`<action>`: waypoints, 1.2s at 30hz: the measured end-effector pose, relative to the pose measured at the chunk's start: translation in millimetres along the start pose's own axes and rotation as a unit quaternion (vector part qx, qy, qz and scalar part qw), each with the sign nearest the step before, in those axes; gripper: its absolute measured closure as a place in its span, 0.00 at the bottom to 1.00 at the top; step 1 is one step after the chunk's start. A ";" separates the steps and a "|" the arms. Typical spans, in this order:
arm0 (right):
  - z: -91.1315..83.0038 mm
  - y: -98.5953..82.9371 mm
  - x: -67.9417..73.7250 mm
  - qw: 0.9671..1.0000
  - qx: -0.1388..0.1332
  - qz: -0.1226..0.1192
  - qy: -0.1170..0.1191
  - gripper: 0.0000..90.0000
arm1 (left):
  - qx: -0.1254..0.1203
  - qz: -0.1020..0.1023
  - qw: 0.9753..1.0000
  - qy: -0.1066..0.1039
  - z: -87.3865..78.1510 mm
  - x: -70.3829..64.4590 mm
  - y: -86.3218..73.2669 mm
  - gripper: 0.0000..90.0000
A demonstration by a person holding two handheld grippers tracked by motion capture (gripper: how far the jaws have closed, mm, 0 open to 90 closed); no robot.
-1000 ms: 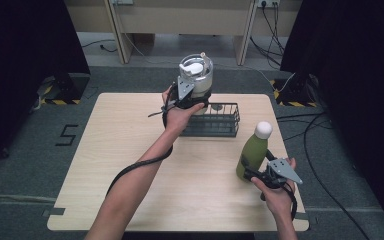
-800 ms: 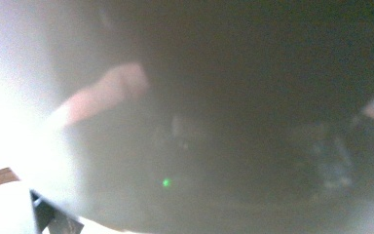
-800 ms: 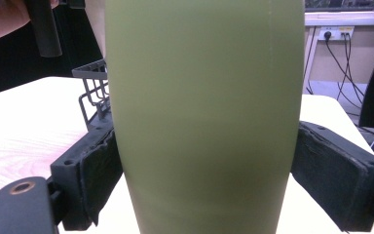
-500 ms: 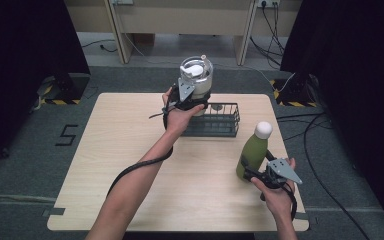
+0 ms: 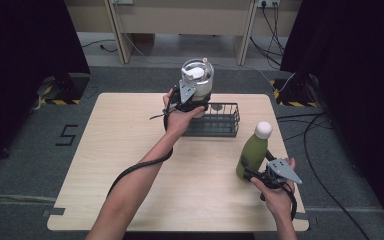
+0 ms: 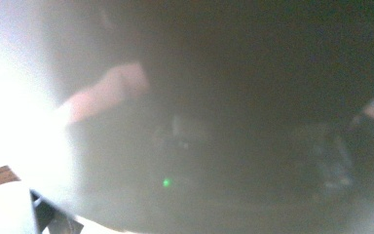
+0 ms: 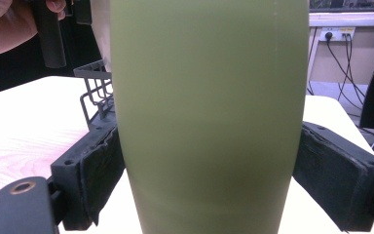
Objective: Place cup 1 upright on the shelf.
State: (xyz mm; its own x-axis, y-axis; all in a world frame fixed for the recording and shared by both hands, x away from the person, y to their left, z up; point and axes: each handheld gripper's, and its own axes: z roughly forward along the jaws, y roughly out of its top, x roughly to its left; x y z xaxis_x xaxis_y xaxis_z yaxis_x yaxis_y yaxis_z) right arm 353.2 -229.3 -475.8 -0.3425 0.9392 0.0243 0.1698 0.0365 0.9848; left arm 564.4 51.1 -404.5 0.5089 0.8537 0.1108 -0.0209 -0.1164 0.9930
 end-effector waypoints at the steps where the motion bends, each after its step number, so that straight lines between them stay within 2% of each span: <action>1: 0.0 0.0 0.1 1.000 0.000 0.000 -0.001 0.16 | 0.001 -0.001 1.000 -0.002 -0.4 -0.2 0.0 0.10; 8: 0.2 0.2 0.4 1.000 -0.001 0.000 0.001 0.16 | 0.002 0.003 1.000 -0.003 -1.7 -2.2 -3.3 0.10; 13: 0.2 0.2 0.6 1.000 0.000 0.000 0.001 0.16 | 0.011 0.003 1.000 -0.004 -2.0 -3.4 -7.7 0.10; 30: 1.1 -0.8 0.5 1.000 0.003 -0.003 0.001 0.16 | 0.034 -0.017 0.999 0.001 4.3 -2.2 -30.9 0.10; 36: -0.2 0.1 -1.7 1.000 0.001 -0.004 -0.003 0.16 | 0.039 -0.016 0.999 0.000 5.6 -2.5 -35.1 0.10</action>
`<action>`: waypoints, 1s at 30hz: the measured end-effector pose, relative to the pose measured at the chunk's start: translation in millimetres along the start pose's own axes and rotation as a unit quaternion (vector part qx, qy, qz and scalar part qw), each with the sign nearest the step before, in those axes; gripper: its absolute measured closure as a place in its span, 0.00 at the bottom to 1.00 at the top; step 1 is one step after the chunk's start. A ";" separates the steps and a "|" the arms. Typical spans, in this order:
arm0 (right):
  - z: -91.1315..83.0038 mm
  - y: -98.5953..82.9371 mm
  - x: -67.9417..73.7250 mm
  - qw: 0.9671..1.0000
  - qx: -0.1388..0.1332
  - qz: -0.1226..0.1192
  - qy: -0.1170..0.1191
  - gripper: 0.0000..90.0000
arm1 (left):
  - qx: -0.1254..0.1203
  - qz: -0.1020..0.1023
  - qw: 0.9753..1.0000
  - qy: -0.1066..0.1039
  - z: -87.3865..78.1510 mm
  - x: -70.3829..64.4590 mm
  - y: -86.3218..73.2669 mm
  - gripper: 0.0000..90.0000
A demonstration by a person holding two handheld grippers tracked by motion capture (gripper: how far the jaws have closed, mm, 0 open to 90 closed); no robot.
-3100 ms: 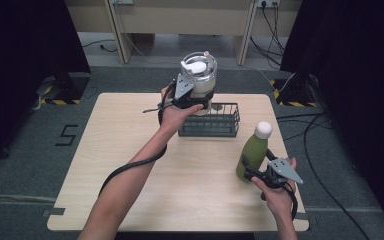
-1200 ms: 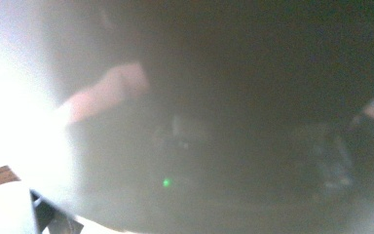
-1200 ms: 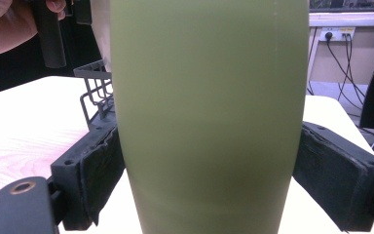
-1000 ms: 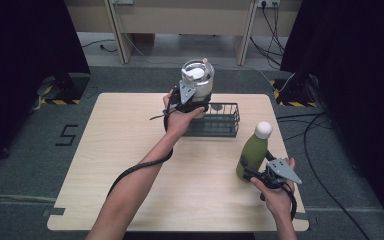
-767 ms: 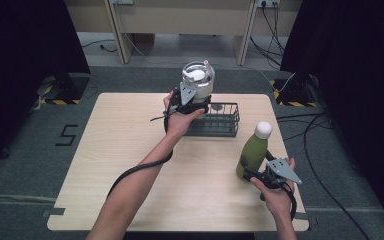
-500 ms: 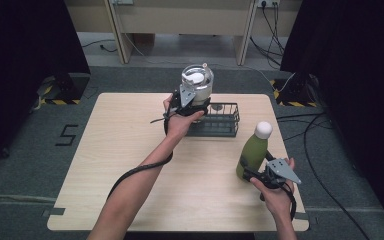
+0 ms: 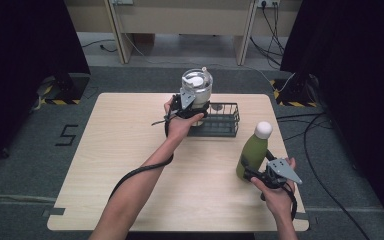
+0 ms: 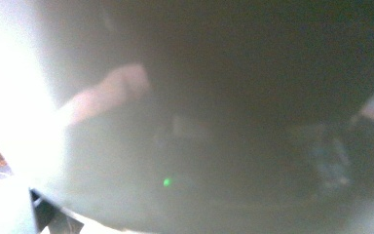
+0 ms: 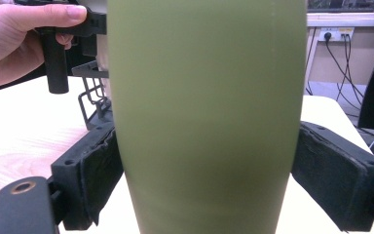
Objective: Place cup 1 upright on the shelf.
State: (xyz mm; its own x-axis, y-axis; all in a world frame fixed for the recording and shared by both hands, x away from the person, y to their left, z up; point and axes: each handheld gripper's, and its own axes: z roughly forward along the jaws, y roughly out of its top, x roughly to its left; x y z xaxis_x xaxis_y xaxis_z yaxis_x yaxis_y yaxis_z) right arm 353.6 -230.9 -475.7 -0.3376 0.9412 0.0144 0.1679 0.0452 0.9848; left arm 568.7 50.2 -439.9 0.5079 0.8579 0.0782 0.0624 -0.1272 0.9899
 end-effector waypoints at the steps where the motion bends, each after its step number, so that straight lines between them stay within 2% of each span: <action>1: -0.2 -0.3 0.1 1.000 0.001 0.004 0.001 0.15 | 0.001 -0.003 1.000 -0.001 0.2 -0.4 -0.9 0.10; 8: 0.3 -0.7 0.2 1.000 0.001 0.002 0.002 0.16 | 0.002 -0.008 1.000 -0.006 0.0 -0.6 -3.7 0.09; 17: 0.3 -0.5 1.4 1.000 0.003 0.004 0.003 0.16 | 0.007 -0.006 1.000 -0.022 2.7 2.0 -4.0 0.09; 24: 0.4 -0.5 2.1 1.000 0.003 0.001 0.004 0.16 | 0.009 -0.003 1.000 -0.024 3.0 2.3 -4.2 0.09; 30: 0.3 0.2 2.5 1.000 0.002 0.001 0.005 0.16 | 0.006 0.005 1.000 -0.030 0.0 1.4 -3.2 0.02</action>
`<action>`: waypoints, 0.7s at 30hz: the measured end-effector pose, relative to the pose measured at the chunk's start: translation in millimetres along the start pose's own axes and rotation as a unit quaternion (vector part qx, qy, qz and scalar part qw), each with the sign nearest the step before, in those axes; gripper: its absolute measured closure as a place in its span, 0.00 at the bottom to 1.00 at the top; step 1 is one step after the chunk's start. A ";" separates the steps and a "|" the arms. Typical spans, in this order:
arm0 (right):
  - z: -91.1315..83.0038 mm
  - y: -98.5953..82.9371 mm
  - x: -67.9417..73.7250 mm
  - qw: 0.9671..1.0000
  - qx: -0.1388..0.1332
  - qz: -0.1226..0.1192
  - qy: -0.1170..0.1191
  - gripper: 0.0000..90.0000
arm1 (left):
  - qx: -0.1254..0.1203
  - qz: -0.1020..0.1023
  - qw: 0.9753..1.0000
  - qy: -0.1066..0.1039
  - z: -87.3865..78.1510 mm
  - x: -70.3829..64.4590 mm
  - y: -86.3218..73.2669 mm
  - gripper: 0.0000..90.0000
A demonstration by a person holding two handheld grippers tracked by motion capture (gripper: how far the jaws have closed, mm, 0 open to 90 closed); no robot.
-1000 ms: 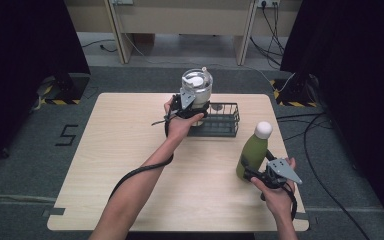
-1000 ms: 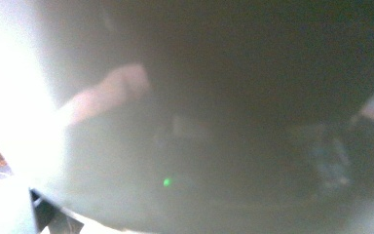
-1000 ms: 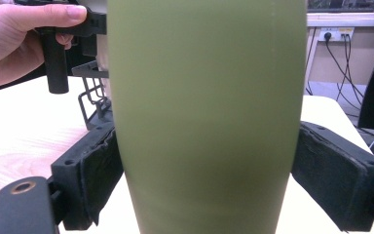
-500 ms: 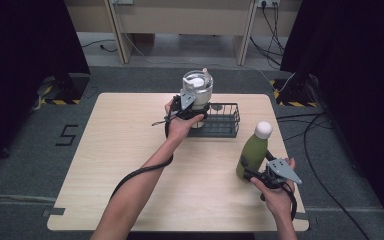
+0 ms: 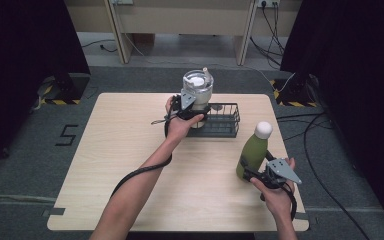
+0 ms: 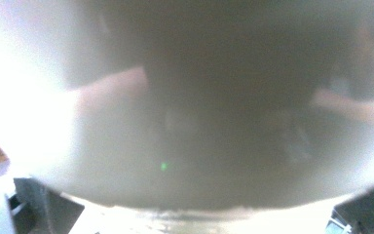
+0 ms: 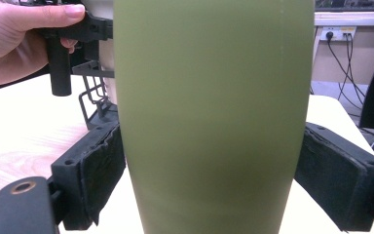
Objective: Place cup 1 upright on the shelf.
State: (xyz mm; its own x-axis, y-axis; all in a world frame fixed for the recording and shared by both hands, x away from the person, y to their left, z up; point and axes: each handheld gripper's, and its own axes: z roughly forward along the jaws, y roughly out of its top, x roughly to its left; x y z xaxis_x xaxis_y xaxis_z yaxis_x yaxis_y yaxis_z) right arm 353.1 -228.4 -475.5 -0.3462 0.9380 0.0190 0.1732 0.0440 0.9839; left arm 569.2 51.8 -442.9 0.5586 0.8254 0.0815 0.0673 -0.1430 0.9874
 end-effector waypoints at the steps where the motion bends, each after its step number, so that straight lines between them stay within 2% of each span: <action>1: 0.0 0.0 0.0 1.000 0.000 0.000 0.000 0.16 | 0.000 0.000 1.000 0.000 0.0 0.0 0.0 0.00; 10: -0.3 0.5 0.6 1.000 0.003 0.000 -0.001 0.16 | -0.002 0.003 1.000 0.010 -10.8 3.3 -0.4 0.00; 14: -0.6 0.7 1.3 1.000 0.003 0.000 -0.002 0.16 | -0.002 -0.004 1.000 0.008 -18.2 5.8 0.8 0.00; 21: 0.1 1.3 0.7 1.000 0.000 0.000 -0.001 0.16 | -0.003 0.007 1.000 0.002 -29.8 11.1 4.6 0.00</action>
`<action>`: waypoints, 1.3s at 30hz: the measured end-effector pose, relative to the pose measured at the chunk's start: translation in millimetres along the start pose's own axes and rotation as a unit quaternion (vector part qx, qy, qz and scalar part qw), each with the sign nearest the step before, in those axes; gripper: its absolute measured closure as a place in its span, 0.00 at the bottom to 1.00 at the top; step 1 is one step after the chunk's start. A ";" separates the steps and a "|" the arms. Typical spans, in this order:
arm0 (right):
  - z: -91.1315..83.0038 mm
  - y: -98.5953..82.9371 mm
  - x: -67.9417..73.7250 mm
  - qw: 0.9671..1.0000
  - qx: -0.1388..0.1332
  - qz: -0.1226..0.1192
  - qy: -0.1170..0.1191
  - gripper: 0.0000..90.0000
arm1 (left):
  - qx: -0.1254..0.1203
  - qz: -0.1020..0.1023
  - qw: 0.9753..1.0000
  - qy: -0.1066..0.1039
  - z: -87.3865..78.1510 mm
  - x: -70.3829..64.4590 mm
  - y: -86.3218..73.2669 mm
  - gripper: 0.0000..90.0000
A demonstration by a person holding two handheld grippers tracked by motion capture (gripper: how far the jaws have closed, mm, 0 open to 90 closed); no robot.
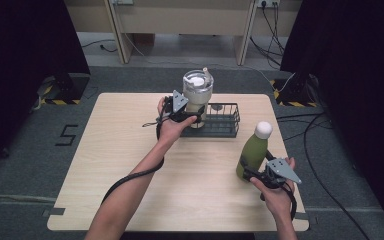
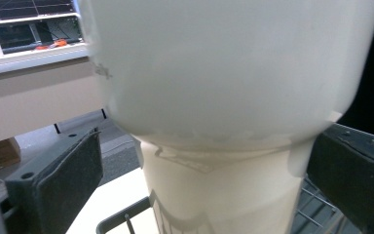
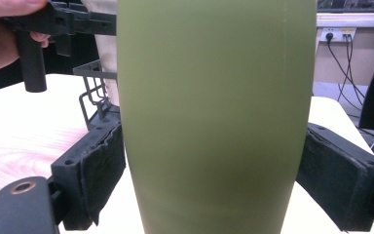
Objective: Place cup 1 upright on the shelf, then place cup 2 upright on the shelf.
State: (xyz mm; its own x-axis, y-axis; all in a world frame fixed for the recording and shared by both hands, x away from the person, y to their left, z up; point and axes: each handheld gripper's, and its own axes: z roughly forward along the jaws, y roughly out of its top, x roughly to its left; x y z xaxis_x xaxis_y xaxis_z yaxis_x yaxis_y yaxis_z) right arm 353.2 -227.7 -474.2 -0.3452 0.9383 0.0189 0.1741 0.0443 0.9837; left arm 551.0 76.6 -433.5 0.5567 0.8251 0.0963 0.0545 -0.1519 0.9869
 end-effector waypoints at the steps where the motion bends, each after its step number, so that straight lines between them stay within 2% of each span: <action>1: 0.3 0.1 0.0 1.000 0.000 -0.001 0.000 0.16 | 0.001 0.000 1.000 -0.001 -0.6 0.8 -0.4 0.00; 15: -1.4 2.0 -0.2 1.000 -0.002 0.001 -0.004 0.16 | 0.005 0.012 1.000 0.000 -17.2 1.2 -0.5 0.00; 25: -6.1 4.1 -1.6 1.000 -0.007 -0.005 -0.011 0.15 | 0.003 0.025 1.000 -0.011 -36.0 -3.6 -7.0 0.00; 26: -6.4 4.3 -1.3 1.000 -0.006 -0.003 -0.011 0.15 | 0.002 0.032 0.999 -0.007 -37.8 -3.2 -7.3 0.00; 30: -6.0 4.0 -1.8 1.000 -0.007 -0.003 -0.010 0.15 | 0.003 0.029 0.999 -0.015 -43.8 -5.5 -10.9 0.00; 33: -5.1 4.2 -1.5 1.000 -0.006 -0.005 -0.009 0.16 | 0.005 0.036 0.999 -0.018 -48.2 -6.8 -13.0 0.00; 39: -2.5 4.2 -2.2 1.000 -0.004 -0.009 -0.007 0.15 | 0.006 0.037 0.999 -0.020 -59.1 -7.9 -16.0 0.00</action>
State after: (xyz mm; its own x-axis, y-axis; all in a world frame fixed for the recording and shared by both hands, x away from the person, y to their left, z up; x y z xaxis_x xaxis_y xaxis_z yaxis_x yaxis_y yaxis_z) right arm 352.3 -230.4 -469.7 -0.3343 0.9425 -0.0013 0.1605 0.0583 0.9853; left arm 496.8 104.7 -442.4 0.5924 0.7888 0.1638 0.0210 -0.2184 0.9756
